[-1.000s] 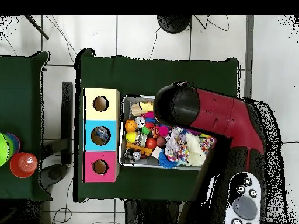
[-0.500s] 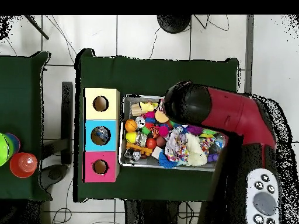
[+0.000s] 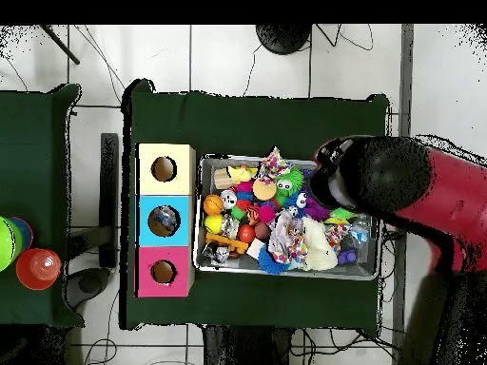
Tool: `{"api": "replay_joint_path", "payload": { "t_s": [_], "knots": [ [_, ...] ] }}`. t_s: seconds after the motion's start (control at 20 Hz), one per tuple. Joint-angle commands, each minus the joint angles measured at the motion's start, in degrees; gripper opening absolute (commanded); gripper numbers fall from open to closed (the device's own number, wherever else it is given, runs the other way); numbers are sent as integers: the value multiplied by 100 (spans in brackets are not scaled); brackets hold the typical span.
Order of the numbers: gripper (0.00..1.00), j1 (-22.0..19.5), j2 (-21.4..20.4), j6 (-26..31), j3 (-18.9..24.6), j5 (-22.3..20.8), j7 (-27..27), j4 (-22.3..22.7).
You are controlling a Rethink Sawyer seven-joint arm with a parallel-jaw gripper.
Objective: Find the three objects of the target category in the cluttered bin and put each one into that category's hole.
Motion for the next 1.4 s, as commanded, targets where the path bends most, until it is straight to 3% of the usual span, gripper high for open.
{"api": "replay_joint_path", "payload": {
  "t_s": [0.05, 0.4, 0.65, 1.15, 1.4],
  "knots": [
    [100, -589, -934, 956, 476, -167, -2431, 367],
    [100, -947, -722, -88, 810, 22, -2468, 925],
    [100, -1040, -719, -131, 851, -3, -2375, 1174],
    [100, -1072, -638, -940, 1166, 221, -1851, 1698],
    [100, -937, -525, -1037, 1106, -64, -1576, 1771]
  ]
}}
